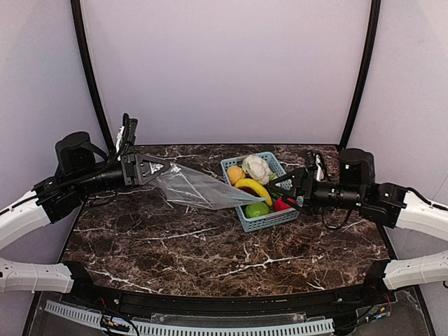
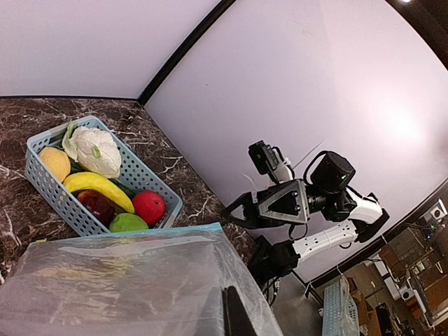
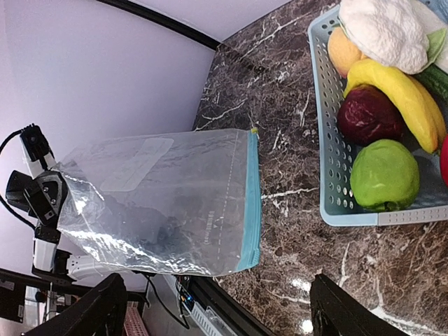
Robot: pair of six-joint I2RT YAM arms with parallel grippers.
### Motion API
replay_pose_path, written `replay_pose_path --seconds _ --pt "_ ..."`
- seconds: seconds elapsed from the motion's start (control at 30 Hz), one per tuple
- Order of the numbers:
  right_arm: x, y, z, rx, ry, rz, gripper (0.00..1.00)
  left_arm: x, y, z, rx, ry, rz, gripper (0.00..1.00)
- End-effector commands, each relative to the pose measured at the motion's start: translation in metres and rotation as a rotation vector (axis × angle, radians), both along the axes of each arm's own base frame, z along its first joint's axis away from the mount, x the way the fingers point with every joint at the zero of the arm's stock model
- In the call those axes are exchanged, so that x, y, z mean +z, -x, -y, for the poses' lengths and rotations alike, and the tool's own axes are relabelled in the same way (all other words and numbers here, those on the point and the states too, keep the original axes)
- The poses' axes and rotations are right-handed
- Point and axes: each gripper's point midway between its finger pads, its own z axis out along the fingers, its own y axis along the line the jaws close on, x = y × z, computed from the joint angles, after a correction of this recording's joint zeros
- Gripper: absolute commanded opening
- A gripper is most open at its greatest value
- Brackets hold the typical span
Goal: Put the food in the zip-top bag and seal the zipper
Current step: Pass from the left arm to the right
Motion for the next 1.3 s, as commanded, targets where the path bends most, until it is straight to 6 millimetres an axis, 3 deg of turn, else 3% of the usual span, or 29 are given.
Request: replay_pose_path --seconds 0.0,0.13,0.37,0.77,0.97,1.27 --pt "-0.009 0.001 -0.009 -0.037 -0.049 -0.092 0.88 0.035 0.004 0.006 -0.042 0.087 0.078 0.01" --pt "-0.015 0.004 -0.019 -0.040 -0.069 -0.131 0.88 0.034 0.002 0.008 -0.043 0.093 0.073 0.01" --pt "-0.007 0.004 -0.035 -0.038 -0.142 -0.133 0.86 0.030 0.005 0.011 -0.075 0.108 0.063 0.01" --pt "0.007 -0.002 -0.051 -0.014 -0.229 -0.121 0.78 0.036 0.026 0.012 -0.170 0.146 0.083 0.01" --pt "0.014 -0.002 -0.050 -0.018 -0.265 -0.115 0.72 0.031 0.034 0.010 -0.201 0.142 0.085 0.01" --pt "0.023 0.000 -0.051 -0.005 -0.292 -0.104 0.56 0.027 0.039 0.008 -0.207 0.140 0.080 0.01"
